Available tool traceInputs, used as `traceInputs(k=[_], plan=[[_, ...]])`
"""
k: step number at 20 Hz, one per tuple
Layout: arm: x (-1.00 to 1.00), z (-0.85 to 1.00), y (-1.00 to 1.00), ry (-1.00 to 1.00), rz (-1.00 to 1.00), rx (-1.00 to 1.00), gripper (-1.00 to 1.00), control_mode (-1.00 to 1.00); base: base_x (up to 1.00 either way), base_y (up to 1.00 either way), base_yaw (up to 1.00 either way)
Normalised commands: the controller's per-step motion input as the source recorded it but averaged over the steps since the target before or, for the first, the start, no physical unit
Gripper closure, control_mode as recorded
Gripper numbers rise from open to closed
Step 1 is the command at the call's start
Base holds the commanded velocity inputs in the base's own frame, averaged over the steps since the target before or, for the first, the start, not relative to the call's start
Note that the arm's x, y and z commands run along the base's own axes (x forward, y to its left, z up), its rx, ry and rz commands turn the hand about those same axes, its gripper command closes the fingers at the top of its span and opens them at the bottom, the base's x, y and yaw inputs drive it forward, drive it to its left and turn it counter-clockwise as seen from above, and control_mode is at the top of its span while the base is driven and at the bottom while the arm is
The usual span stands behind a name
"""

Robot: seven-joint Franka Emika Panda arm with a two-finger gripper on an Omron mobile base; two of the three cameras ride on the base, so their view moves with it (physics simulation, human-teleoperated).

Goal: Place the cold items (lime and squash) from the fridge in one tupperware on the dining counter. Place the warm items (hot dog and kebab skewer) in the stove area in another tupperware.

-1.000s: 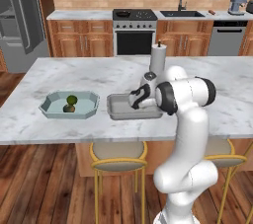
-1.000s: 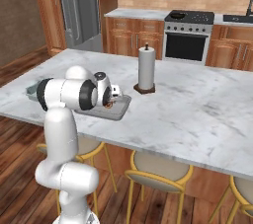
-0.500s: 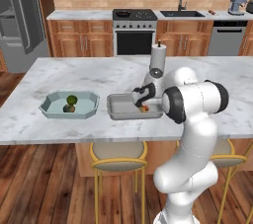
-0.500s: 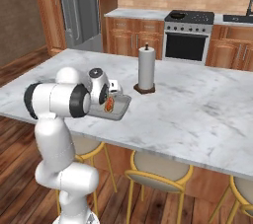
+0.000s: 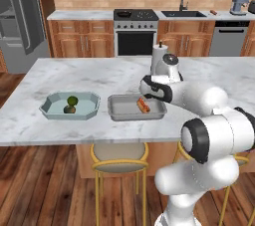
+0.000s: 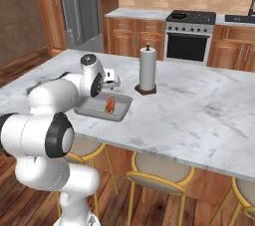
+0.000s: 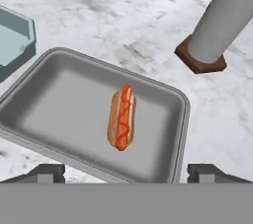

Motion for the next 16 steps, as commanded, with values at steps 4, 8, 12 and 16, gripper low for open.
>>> traceInputs(k=[4,8,12,16], plan=[[-1.0,0.68,-0.23,0.15,-0.14,0.09,-1.0,-1.0,0.0,0.0,0.0],[-1.0,0.33,-0.07,0.37,-0.26,0.14,-1.0,-1.0,0.0,0.0,0.0],[-1.0,0.0,0.0,0.52,-0.33,0.07,-1.0,-1.0,0.0,0.0,0.0],[-0.96,-0.16,0.0,0.49,-0.32,0.02,-1.0,-1.0,0.0,0.0,0.0]])
